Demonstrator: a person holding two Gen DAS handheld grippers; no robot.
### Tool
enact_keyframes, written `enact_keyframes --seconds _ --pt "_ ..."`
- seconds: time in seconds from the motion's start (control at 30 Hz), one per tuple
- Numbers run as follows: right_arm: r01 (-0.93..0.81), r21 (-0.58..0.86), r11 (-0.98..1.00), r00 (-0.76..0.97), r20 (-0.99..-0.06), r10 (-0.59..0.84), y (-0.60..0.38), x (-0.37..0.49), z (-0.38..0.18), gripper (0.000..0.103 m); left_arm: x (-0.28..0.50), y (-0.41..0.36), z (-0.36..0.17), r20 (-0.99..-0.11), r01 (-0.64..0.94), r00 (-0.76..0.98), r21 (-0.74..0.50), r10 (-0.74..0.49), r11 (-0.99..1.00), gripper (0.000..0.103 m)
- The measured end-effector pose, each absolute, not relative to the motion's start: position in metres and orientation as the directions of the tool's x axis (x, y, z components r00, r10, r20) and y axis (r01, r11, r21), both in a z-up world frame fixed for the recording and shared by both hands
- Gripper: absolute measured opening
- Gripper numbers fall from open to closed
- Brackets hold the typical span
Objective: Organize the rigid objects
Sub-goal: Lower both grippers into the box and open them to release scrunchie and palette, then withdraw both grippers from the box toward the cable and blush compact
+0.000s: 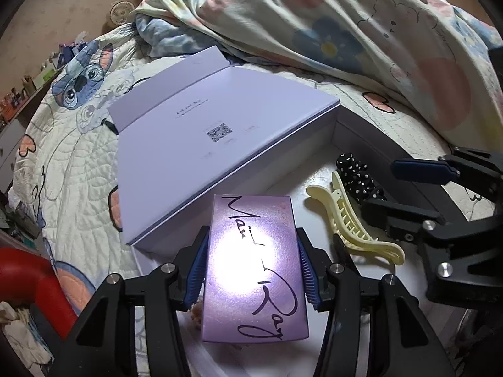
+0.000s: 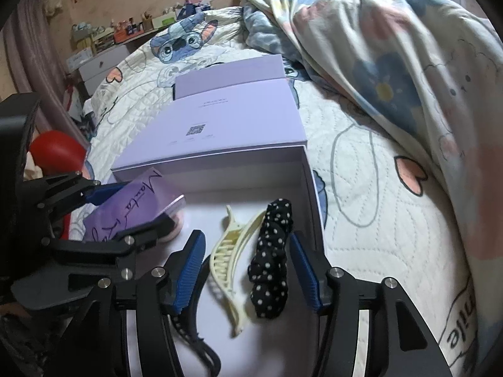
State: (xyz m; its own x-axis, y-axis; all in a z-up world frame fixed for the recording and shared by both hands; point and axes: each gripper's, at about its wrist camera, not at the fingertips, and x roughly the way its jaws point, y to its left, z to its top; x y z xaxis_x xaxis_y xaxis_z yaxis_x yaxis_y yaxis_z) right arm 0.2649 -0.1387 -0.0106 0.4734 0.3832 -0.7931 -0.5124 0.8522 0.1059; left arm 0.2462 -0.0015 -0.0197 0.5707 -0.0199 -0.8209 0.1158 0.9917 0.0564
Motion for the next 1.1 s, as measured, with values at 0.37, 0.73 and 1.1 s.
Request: enact_keyframes --seconds 0.37,0.73,1.1 --pt "-0.465 0.017 0.885 0.563 -0.766 0.311 -0.151 0.244 0.017 0.061 0.231 0.005 0.002 -0.793 0.073 0.609 0.063 0.005 0.995 0.084" --pt "-0.47 -0.022 0.882 0.61 -0.731 0.306 -0.155 0.216 0.047 0.062 0.21 0.003 0.035 -0.753 0.065 0.658 0.072 0.011 0.995 0.09" --pt "-0.461 -0.045 0.886 0.674 -0.667 0.317 -0.164 0.177 0.083 0.068 0.178 0.001 0.072 -0.7 0.057 0.714 0.071 0.009 0.996 0.09"
